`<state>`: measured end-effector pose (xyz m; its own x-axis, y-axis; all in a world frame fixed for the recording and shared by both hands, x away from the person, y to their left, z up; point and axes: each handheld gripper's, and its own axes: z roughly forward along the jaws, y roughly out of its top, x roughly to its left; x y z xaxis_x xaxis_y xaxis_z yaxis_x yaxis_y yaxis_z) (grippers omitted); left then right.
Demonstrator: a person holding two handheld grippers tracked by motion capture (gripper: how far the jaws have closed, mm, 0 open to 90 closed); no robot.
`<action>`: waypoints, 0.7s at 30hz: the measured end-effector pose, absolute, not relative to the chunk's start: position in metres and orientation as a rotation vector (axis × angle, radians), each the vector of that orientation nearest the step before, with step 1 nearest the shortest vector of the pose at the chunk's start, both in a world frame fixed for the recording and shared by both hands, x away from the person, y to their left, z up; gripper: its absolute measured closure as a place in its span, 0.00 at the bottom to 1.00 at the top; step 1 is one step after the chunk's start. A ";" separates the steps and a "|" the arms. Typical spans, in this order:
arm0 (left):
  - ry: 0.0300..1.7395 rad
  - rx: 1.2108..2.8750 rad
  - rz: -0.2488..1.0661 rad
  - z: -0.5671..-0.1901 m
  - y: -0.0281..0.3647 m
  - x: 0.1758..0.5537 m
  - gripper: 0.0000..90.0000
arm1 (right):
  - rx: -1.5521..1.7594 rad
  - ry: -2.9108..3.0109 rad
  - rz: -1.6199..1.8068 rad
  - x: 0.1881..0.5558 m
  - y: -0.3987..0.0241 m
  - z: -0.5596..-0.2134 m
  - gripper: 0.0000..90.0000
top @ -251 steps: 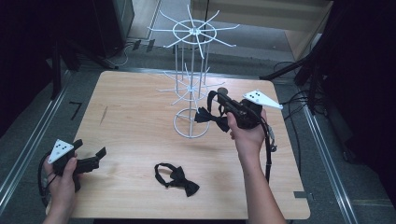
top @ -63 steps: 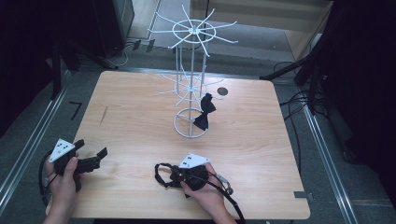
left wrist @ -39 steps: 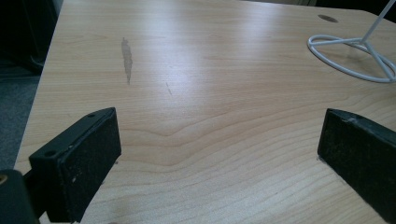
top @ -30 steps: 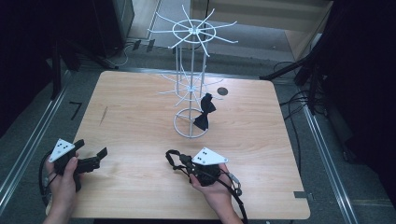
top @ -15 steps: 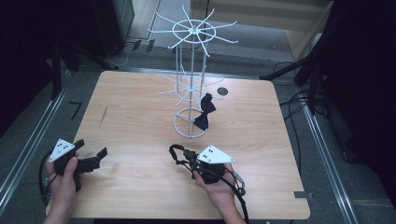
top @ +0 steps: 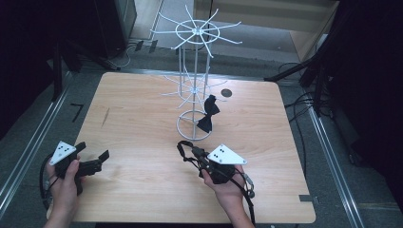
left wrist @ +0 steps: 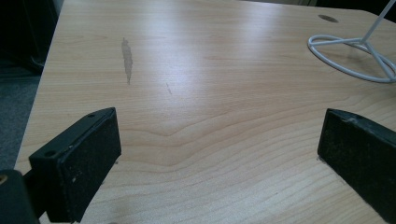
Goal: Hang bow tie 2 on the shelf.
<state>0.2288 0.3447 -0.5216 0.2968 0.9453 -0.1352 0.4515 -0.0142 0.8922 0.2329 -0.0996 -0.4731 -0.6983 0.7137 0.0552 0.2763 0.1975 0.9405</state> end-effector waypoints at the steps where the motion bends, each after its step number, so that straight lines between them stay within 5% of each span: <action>1: 1.300 1.625 0.658 -0.522 0.345 0.229 0.00 | 0.925 2.085 1.507 0.233 -0.100 -0.473 1.00; 21: 1.300 1.626 0.657 -0.522 0.345 0.229 0.00 | 0.956 1.979 1.539 0.237 -0.120 -0.453 1.00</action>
<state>0.2287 0.3449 -0.5215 0.2992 0.9446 -0.1346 0.4521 -0.0161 0.8918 0.2370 -0.1198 -0.4528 -0.6558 0.7525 0.0611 0.2444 0.1350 0.9602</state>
